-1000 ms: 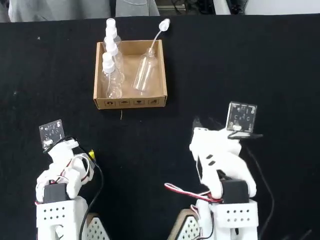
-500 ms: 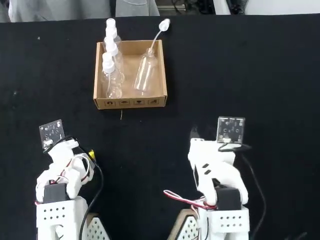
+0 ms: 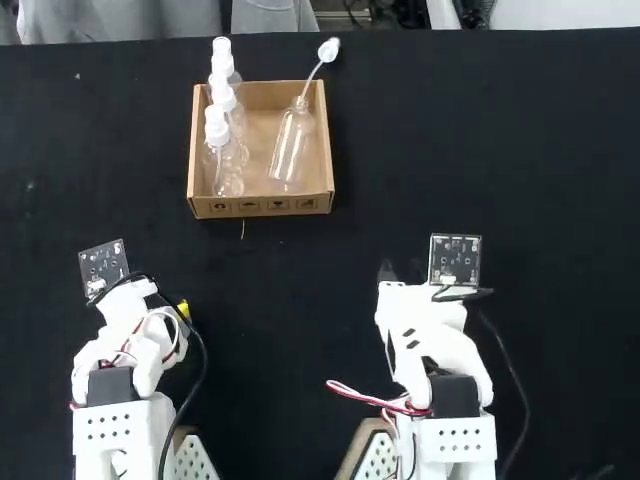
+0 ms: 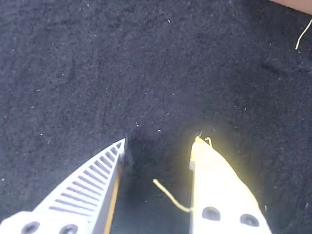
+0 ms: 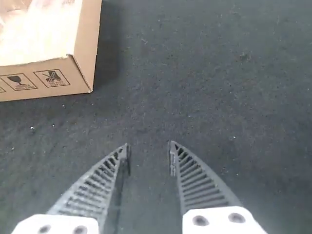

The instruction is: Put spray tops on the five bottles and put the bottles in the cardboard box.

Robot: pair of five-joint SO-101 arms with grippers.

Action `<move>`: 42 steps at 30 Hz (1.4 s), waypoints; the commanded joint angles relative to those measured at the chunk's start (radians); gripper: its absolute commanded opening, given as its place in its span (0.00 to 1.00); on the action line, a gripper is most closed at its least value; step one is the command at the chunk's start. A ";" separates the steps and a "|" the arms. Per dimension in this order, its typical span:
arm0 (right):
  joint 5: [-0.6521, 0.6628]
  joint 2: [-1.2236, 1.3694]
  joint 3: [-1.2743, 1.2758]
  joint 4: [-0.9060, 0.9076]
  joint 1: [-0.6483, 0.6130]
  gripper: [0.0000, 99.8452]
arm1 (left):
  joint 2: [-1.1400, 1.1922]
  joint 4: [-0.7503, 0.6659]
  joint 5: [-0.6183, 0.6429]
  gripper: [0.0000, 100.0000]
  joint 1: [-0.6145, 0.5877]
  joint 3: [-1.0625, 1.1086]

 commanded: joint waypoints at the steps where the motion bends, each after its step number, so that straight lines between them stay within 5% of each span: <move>1: 0.008 -0.094 -0.005 0.008 0.021 0.08 | -0.012 0.005 -0.002 0.20 -0.008 0.027; 12: 0.015 -0.099 -0.005 0.400 0.021 0.08 | -0.012 0.005 -0.002 0.20 -0.008 0.027; 42: 0.015 -0.096 -0.005 0.388 0.020 0.08 | -0.012 0.005 -0.002 0.20 -0.008 0.027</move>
